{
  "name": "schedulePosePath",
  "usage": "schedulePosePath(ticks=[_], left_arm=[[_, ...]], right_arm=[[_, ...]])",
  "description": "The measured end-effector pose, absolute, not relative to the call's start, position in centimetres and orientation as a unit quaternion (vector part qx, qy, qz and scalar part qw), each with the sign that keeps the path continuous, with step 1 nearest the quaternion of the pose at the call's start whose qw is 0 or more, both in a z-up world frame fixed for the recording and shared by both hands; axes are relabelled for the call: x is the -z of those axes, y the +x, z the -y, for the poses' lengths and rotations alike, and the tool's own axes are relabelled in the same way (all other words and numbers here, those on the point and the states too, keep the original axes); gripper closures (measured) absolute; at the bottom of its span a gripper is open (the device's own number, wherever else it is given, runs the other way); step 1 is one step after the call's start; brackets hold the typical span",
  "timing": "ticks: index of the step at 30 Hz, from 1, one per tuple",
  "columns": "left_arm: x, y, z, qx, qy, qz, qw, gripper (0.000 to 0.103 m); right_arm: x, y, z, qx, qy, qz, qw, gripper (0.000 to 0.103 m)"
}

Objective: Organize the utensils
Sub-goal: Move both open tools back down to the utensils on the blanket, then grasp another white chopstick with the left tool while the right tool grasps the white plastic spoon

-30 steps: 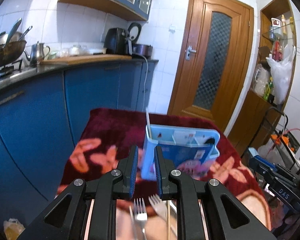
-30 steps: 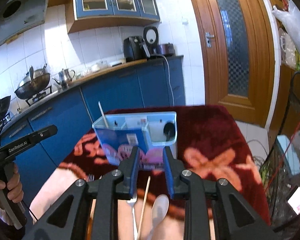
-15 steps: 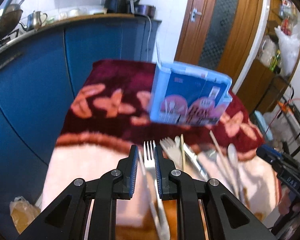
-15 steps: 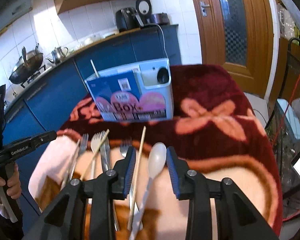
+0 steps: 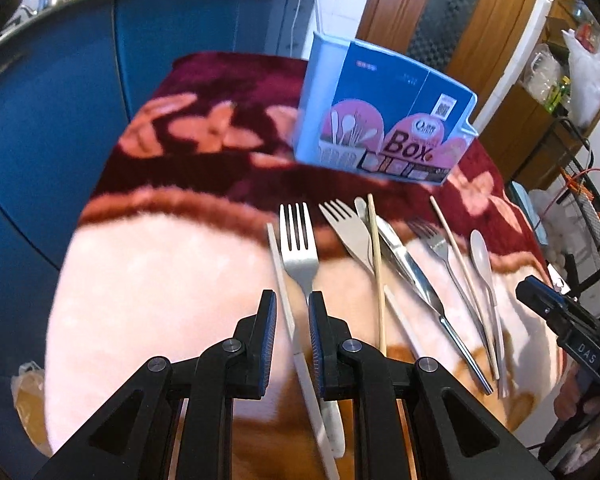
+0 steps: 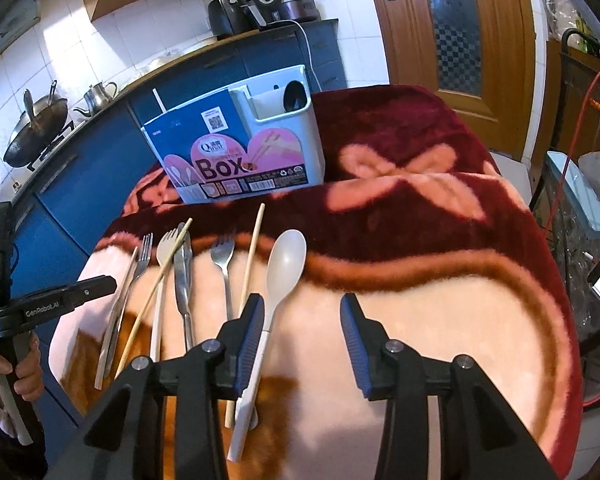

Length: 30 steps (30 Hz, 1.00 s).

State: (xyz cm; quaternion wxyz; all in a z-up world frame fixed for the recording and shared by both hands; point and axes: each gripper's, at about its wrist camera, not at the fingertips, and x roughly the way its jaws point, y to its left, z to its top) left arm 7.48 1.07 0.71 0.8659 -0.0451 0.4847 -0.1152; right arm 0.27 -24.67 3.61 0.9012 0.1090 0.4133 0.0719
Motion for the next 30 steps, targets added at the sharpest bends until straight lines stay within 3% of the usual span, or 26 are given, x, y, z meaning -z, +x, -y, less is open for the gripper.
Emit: schedulePosePath(ticks=[13,20,30], left_arm=[[0.7,8.9,-1.4,0.119,-0.059,-0.515,0.847,0.087],[1.2,10.2,-2.3,0.14,-0.077,-0.537,0.828,0.095],[0.6,9.5,-3.7,0.154,-0.114,-0.504,0.842,0.098]], right_arm=[[-2.8,0.5,24.6,-0.073,0.108,-0.427,0.895,0.06],[-2.9,1.4,23.6,-0.091,0.09,-0.449,0.884,0.057],[-2.2,3.2,22.4,-0.102,0.06,-0.506,0.854,0.059]])
